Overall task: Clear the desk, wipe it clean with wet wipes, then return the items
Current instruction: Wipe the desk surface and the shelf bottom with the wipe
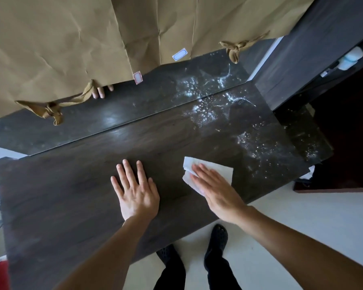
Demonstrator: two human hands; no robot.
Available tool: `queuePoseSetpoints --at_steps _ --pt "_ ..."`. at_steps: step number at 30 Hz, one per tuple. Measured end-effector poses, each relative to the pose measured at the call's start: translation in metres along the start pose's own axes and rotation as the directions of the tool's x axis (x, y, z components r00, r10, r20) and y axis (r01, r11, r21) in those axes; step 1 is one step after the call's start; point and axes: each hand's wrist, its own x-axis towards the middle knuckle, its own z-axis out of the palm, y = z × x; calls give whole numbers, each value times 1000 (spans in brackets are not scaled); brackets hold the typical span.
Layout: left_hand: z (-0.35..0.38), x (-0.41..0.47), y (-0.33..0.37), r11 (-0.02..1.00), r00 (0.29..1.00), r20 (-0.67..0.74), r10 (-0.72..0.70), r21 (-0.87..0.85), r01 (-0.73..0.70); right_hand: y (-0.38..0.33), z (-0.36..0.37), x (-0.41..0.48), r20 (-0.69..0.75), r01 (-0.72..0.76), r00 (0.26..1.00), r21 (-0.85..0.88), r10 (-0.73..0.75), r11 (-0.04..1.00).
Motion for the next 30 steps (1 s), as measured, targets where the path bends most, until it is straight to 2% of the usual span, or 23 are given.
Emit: queuePoseSetpoints --at_steps 2,4,6,7,9,11,13,15,17,19,20,22,24,25,26,27,29,30 --pt "0 1 0 1000 1000 -9 -10 3 10 48 -13 25 -46 -112 993 -24 110 993" --pt "1 1 1 1000 1000 -25 -8 1 8 83 -27 66 -90 -332 939 14 332 943" --pt "1 3 2 1000 999 -38 -21 1 21 79 -28 101 -86 -437 894 52 440 898" --pt "2 3 2 999 999 -38 -35 -6 34 66 -23 107 -82 -404 910 39 406 914" --pt "2 3 5 998 997 -48 -67 -21 66 32 -13 92 -11 -155 988 -1 155 988" --pt "2 3 10 994 992 -66 -103 -31 101 28 -11 62 70 38 997 12 -39 999" --pt "4 5 18 987 985 -75 -158 -48 154 66 -25 65 42 80 996 -11 -79 997" --pt "4 6 24 979 976 -85 -198 -56 194 106 -39 95 -31 -121 992 -28 120 992" --pt "6 8 30 969 965 -98 -245 -69 239 125 -47 137 -70 -377 924 14 377 926" --pt "6 9 34 961 956 -107 -273 -71 267 106 -43 164 -99 -467 876 66 471 882" --pt "7 10 35 960 954 -111 -279 -71 273 89 -37 168 -87 -410 906 63 415 910" --pt "6 10 34 961 955 -117 -274 -69 267 59 -25 154 23 -152 988 43 151 987" --pt "6 10 34 962 954 -129 -270 -72 262 66 -28 138 60 67 996 51 -70 996" --pt "5 10 34 962 953 -135 -272 -78 264 83 -36 137 49 90 995 53 -92 995" --pt "5 10 35 961 951 -138 -275 -82 266 102 -43 139 17 42 999 42 -43 998" --pt "5 10 35 960 951 -141 -276 -82 267 120 -48 143 -29 -69 997 38 70 997" --pt "5 11 35 961 951 -143 -275 -81 266 136 -52 155 -100 -360 927 35 362 932" --pt "5 11 35 960 951 -140 -276 -80 267 128 -49 164 -156 -456 876 44 457 889"
